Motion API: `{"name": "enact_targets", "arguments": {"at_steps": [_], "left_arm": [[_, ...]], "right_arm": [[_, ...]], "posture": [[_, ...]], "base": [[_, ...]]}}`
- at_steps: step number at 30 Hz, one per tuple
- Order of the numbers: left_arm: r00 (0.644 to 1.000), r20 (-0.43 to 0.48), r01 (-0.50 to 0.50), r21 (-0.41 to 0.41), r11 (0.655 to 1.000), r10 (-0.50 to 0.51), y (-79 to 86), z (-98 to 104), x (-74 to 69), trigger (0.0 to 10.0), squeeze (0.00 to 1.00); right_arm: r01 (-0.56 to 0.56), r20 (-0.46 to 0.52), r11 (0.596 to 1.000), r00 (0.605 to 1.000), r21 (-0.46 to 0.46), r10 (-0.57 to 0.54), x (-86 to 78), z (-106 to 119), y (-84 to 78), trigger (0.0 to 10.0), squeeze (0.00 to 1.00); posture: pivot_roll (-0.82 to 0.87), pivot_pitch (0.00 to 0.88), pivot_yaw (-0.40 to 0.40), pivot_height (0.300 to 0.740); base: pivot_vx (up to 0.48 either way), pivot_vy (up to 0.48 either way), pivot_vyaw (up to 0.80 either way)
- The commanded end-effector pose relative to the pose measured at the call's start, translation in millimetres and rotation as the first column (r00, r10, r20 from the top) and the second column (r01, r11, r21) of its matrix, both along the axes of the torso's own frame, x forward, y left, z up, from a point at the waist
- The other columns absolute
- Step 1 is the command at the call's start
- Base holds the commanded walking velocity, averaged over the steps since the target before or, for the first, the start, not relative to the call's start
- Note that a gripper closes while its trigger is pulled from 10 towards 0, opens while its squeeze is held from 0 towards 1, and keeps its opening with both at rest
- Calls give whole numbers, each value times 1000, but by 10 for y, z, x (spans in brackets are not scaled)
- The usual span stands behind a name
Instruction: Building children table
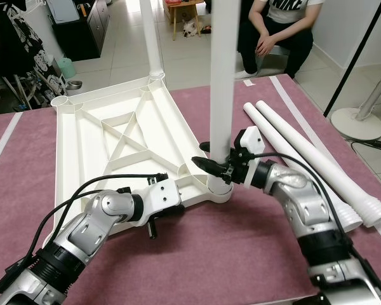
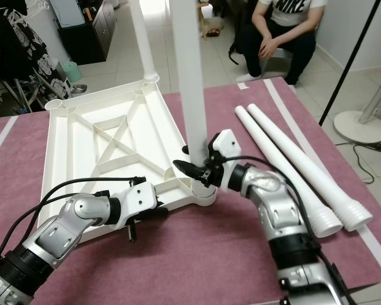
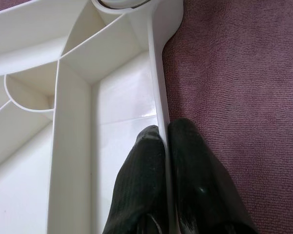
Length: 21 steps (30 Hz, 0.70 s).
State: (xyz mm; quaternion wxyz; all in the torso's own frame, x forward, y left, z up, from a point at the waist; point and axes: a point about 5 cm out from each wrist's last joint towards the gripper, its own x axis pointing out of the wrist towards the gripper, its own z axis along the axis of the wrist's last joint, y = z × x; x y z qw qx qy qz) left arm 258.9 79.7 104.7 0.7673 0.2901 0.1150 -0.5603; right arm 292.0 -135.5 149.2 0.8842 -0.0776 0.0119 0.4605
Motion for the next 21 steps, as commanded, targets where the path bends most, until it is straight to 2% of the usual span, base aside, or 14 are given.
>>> {"name": "enact_targets", "arguments": {"at_steps": [1, 7, 8, 10, 12, 15, 17, 20, 21], "left_arm": [[993, 90, -73, -8, 997, 73, 51, 125, 137, 0, 0], [994, 90, -69, -9, 998, 70, 41, 126, 142, 0, 0], [994, 90, -67, -8, 998, 67, 38, 125, 145, 0, 0], [994, 90, -66, -8, 998, 67, 38, 125, 145, 0, 0], [994, 90, -64, -8, 998, 64, 34, 126, 151, 0, 0], [994, 90, -63, -7, 998, 64, 33, 128, 157, 0, 0], [994, 90, -64, -8, 998, 64, 30, 128, 161, 0, 0], [994, 90, -64, -8, 998, 65, 30, 127, 162, 0, 0], [994, 90, -64, -8, 998, 65, 28, 125, 163, 0, 0]], "right_arm": [[-27, -167, 998, 986, -64, 16, -153, -422, 110, 10000, 0], [18, -148, 998, 989, -54, -26, -250, -506, 140, 10000, 0], [69, -154, 996, 985, -65, -78, -255, -558, 110, 10000, 0], [81, -155, 994, 984, -69, -91, -255, -570, 101, 10000, 0], [166, -137, 984, 975, -67, -174, -200, -570, 68, 10000, 0], [202, -129, 977, 970, -61, -208, -171, -564, 56, 10000, 0], [260, -117, 962, 956, -78, -268, -128, -586, 31, 10000, 0], [275, -113, 958, 952, -82, -284, -118, -593, 25, 10000, 0], [323, -101, 943, 939, -74, -329, -88, -594, 13, 10000, 0]], "posture": [[-2, 0, 149, 740], [-6, 0, 154, 740], [-6, 0, 154, 740], [-6, 0, 154, 740], [-12, 0, 161, 740], [-12, 0, 161, 740], [-12, 0, 161, 740], [-12, 0, 161, 740], [-12, 0, 160, 740]], "base": [[0, 0, 0], [0, 0, 0], [0, 0, 0], [0, 0, 0], [0, 0, 0], [0, 0, 0], [0, 0, 0], [0, 0, 0], [0, 0, 0]]}}
